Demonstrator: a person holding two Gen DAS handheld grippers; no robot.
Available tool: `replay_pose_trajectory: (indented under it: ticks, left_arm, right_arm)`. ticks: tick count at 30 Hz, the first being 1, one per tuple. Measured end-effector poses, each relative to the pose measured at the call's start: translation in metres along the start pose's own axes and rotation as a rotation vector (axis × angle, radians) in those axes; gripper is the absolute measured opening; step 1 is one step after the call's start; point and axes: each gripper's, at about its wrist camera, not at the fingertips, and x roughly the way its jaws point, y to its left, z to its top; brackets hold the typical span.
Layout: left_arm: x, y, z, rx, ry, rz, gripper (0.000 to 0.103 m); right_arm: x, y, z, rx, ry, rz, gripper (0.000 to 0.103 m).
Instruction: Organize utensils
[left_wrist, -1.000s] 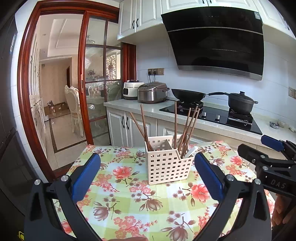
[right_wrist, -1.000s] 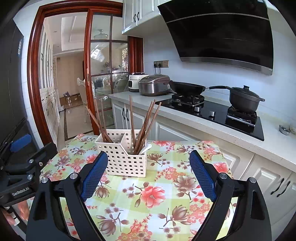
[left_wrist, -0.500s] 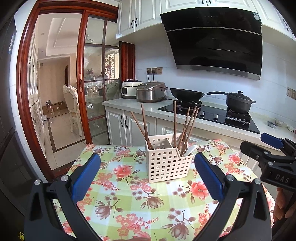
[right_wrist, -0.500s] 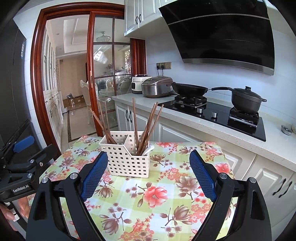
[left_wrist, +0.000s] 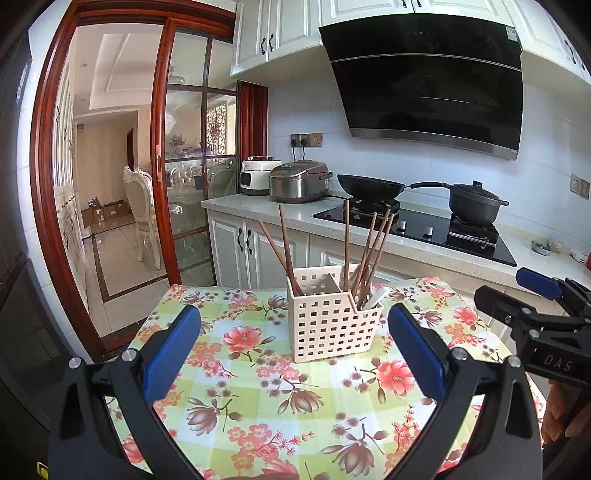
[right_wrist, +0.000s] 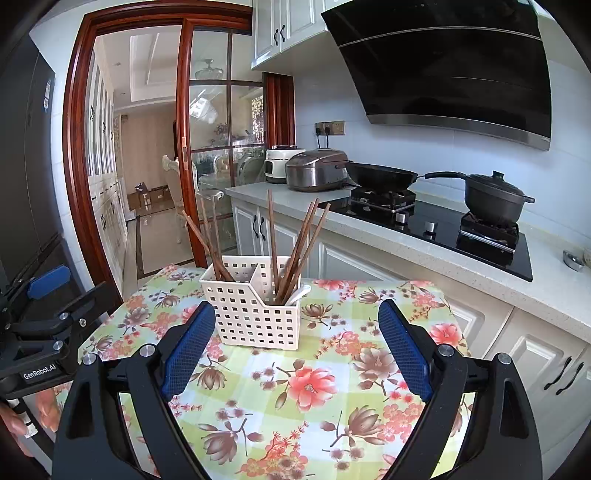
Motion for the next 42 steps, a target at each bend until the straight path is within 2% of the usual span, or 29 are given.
replay_pose_trajectory:
  ticks: [42]
  left_arm:
    - [-0.004, 0.0005, 0.0004, -0.013, -0.006, -0.026, 0.098]
  right_arm:
    - [-0.0042, -0.0007, 0.0036, -0.005, -0.003, -0.003, 0.085]
